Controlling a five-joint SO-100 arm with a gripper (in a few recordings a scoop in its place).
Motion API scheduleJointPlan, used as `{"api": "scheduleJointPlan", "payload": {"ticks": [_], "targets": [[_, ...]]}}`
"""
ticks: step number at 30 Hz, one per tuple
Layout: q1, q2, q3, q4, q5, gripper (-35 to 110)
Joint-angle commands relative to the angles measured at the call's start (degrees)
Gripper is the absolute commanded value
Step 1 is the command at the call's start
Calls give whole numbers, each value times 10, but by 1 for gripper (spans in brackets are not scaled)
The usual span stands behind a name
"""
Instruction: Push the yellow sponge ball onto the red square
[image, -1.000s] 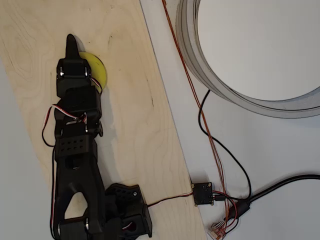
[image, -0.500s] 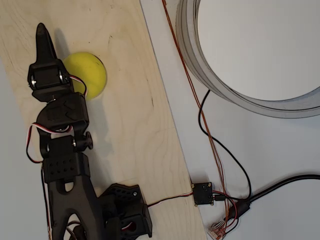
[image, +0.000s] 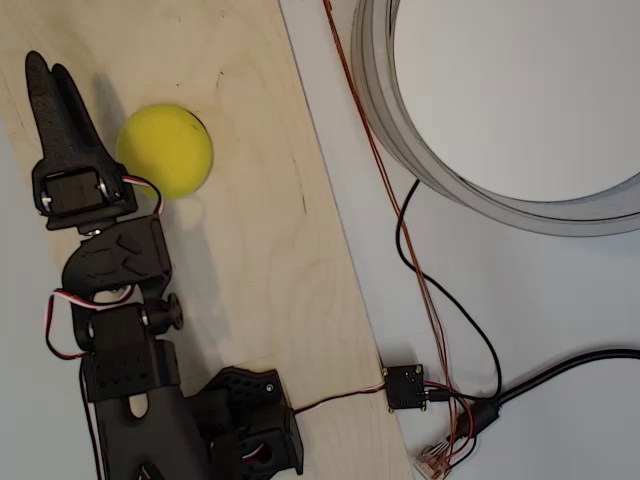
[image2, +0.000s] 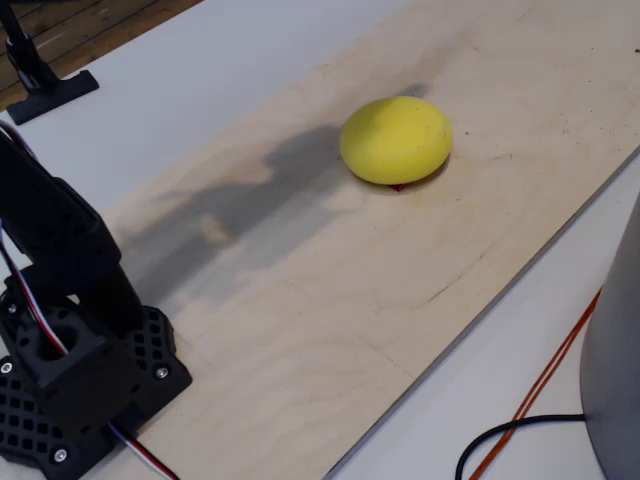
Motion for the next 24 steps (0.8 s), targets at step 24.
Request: {"api": "scheduleJointPlan", "payload": {"ticks": [24], "targets": [[-25, 139, 46, -33, -66, 35]]}}
